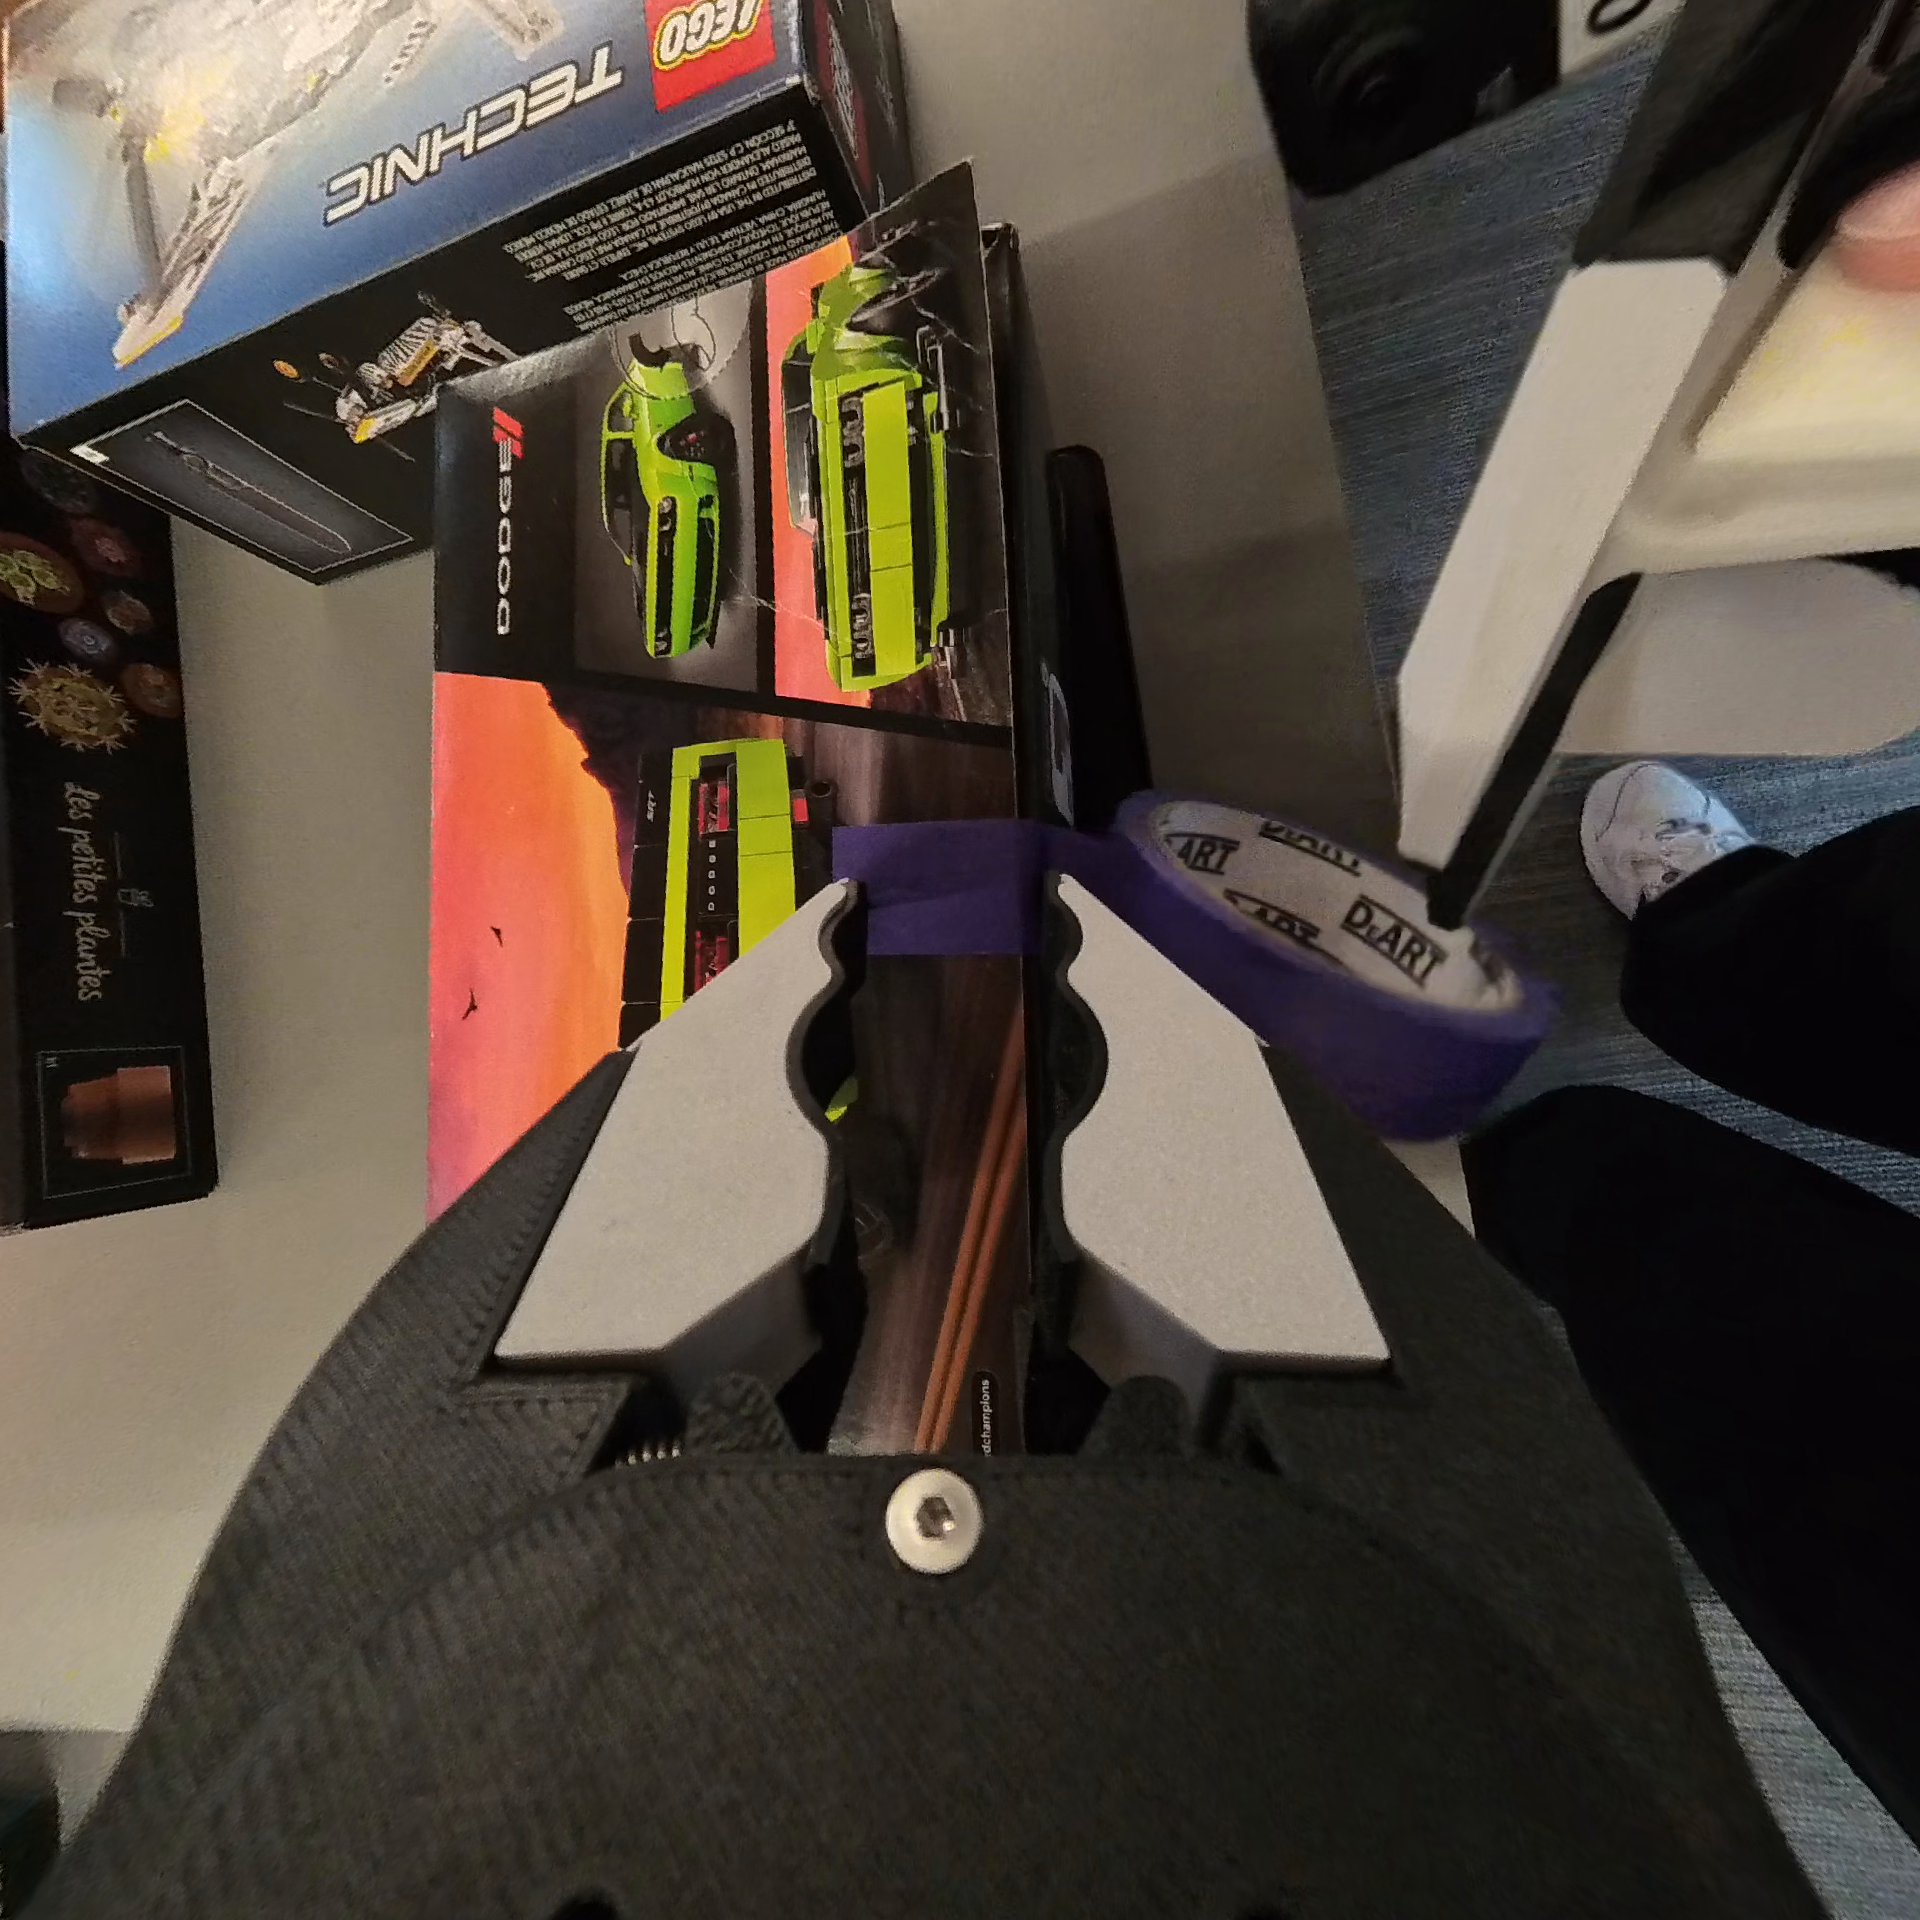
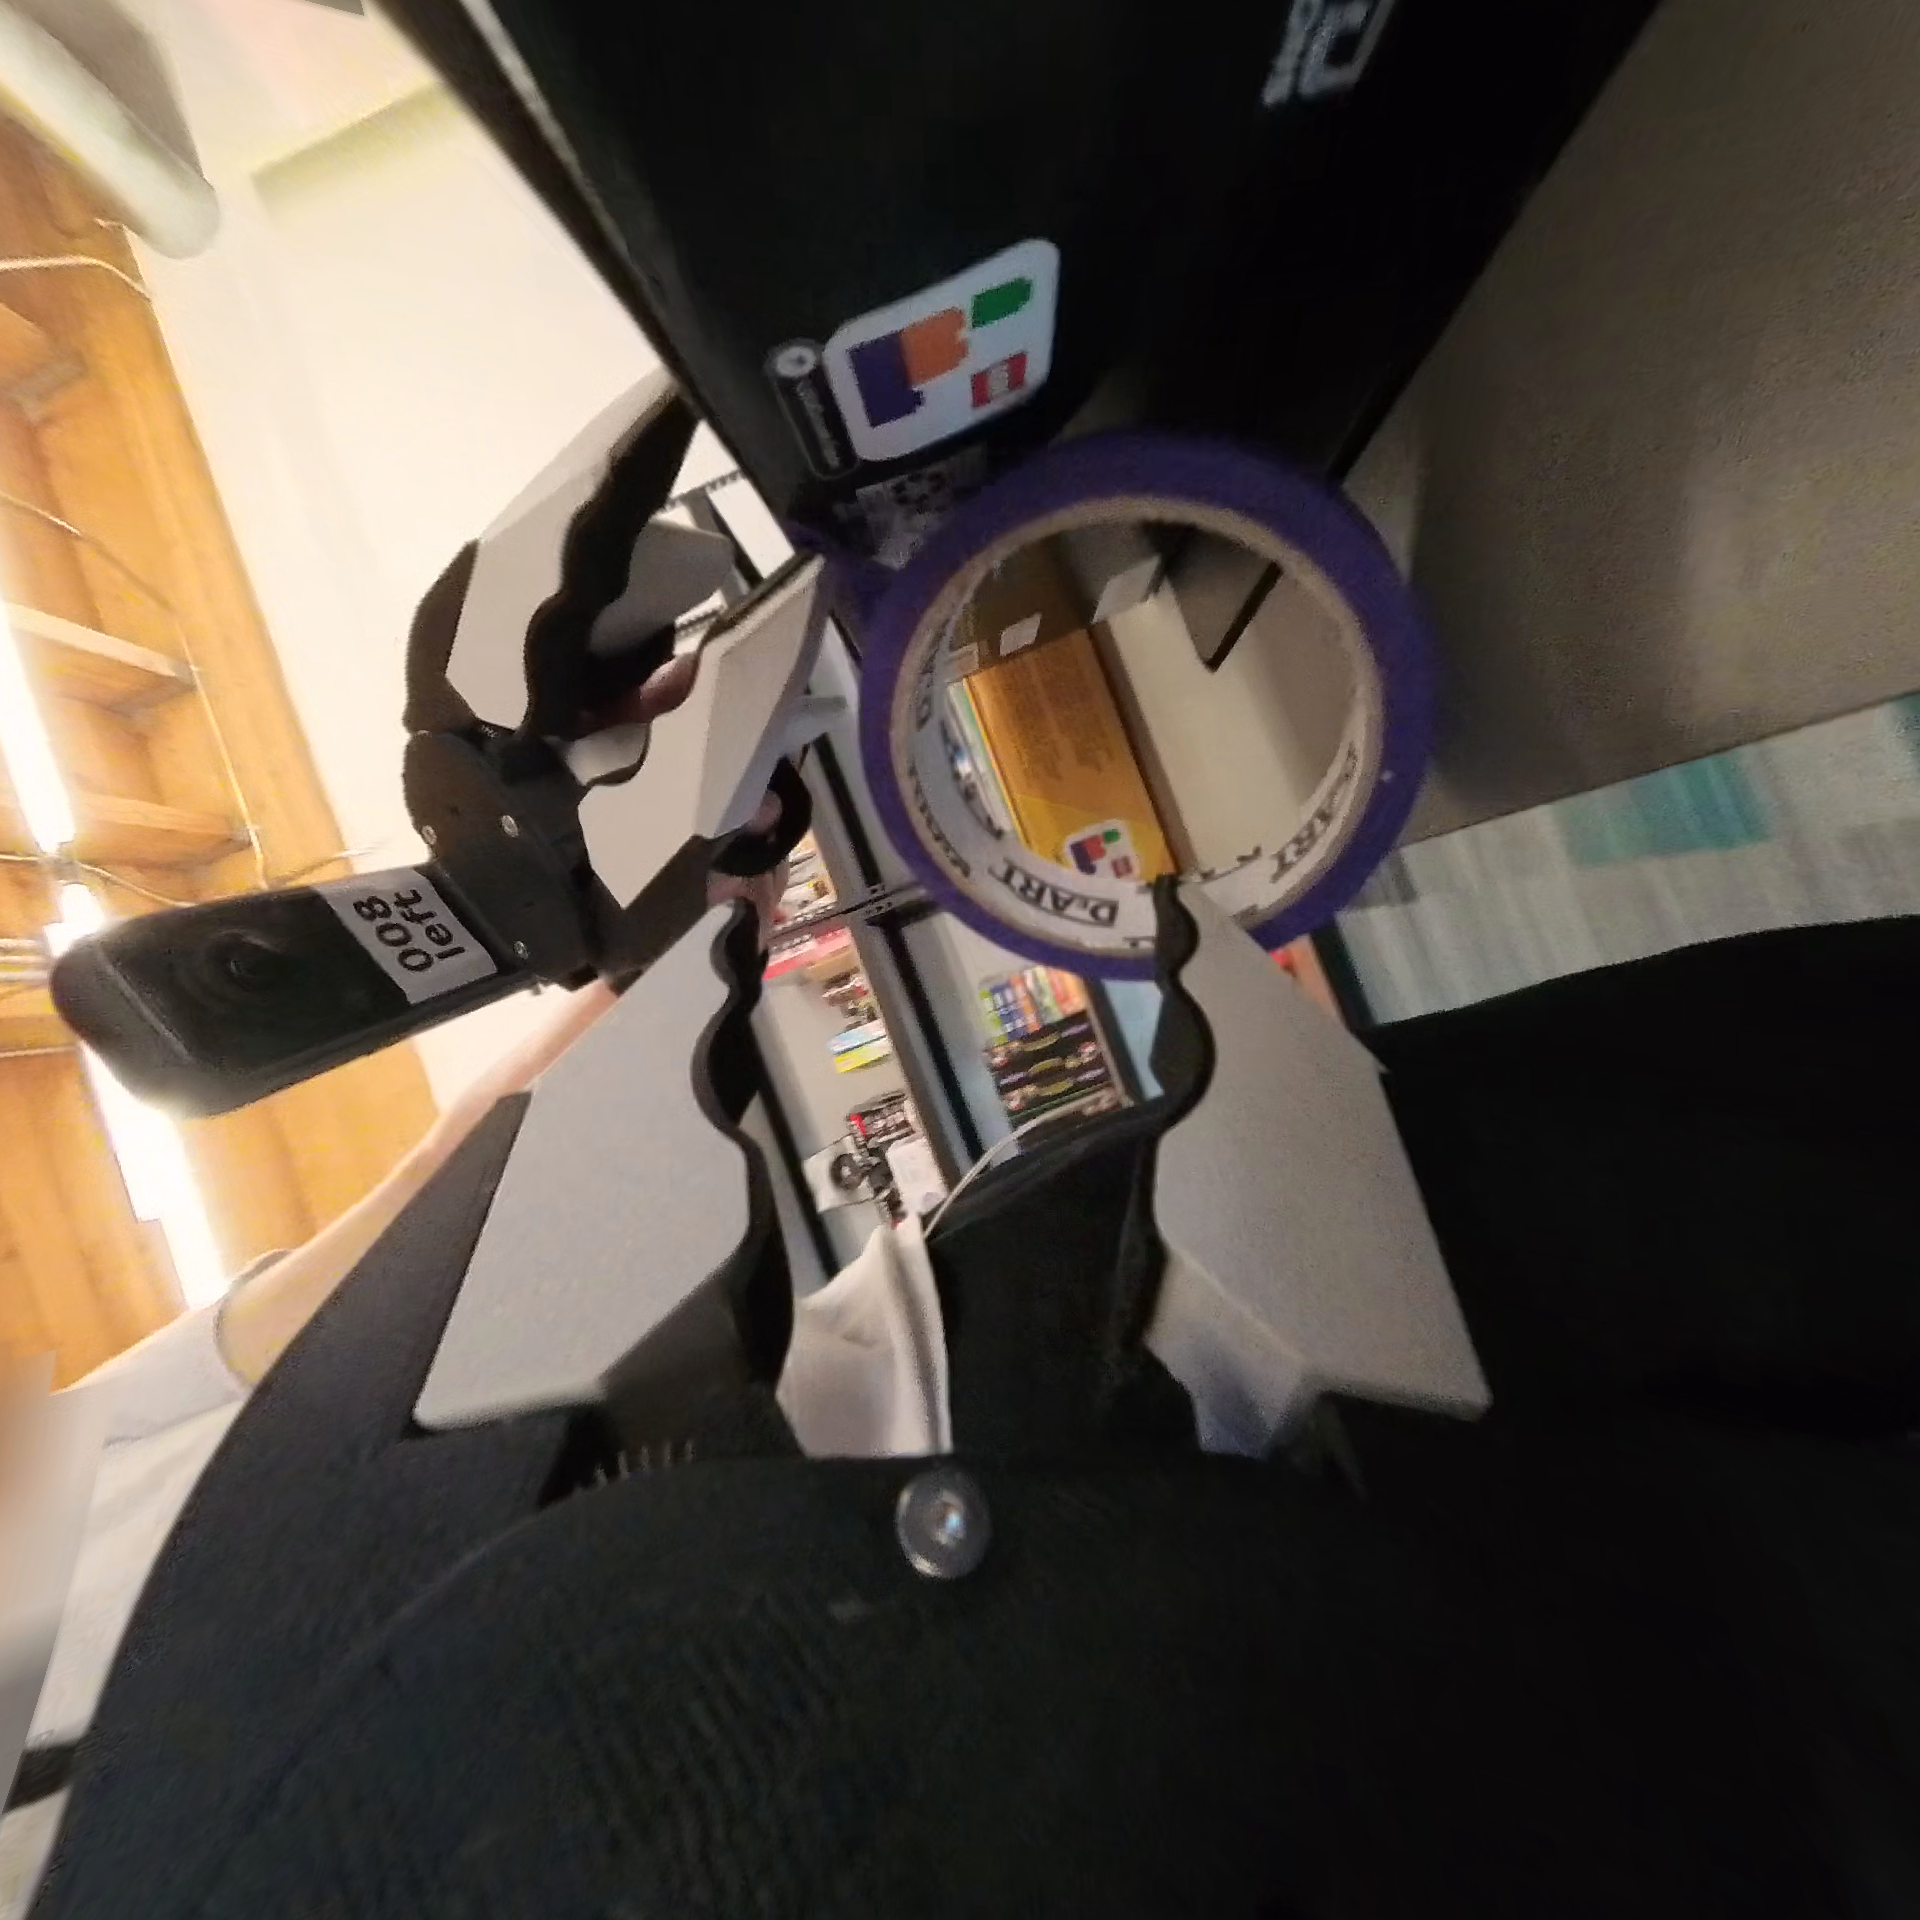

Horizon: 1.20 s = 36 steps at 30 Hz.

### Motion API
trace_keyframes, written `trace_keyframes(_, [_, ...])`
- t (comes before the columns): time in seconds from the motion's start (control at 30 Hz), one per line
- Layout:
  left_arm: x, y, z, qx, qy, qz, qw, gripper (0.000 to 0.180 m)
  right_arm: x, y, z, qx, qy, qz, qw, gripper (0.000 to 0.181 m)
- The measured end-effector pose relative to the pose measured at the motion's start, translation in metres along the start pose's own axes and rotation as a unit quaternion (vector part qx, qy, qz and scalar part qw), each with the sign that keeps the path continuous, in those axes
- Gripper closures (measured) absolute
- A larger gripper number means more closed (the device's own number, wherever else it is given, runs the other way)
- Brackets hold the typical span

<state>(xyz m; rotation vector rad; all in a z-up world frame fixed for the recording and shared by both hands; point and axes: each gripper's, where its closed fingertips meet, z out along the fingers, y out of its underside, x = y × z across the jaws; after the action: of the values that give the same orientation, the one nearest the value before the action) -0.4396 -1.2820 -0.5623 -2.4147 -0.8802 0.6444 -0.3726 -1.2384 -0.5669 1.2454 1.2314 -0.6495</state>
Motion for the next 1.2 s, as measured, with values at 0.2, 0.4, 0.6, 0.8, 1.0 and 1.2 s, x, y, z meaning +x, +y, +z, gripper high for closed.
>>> trace_keyframes(0.2, [0.0,0.001,0.0,-0.007,-0.009,0.012,1.0,0.147,-0.011,-0.001,-0.011,0.052,-0.018,-0.119,0.991,0.131])
trace_keyframes(0.4, [-0.004,0.004,-0.011,-0.008,-0.028,-0.01,1.0,0.144,-0.011,0.007,-0.018,0.042,0.015,-0.213,0.976,0.135])
trace_keyframes(0.6, [-0.017,0.015,-0.046,0.02,-0.054,-0.072,0.996,0.148,-0.04,0.005,-0.044,0.094,-0.034,-0.27,0.958,0.166])
trace_keyframes(0.8, [-0.015,0.041,-0.058,0.003,-0.074,-0.089,0.993,0.153,-0.073,-0.059,-0.084,0.196,-0.015,-0.273,0.942,0.181])
trace_keyframes(1.0, [-0.012,0.058,-0.067,-0.011,-0.089,-0.12,0.989,0.154,-0.07,-0.111,-0.067,0.175,0.053,-0.215,0.959,0.181])
trace_keyframes(1.2, [-0.007,0.074,-0.065,-0.019,-0.084,-0.152,0.985,0.154,-0.047,-0.118,-0.059,0.163,0.055,-0.132,0.976,0.181])
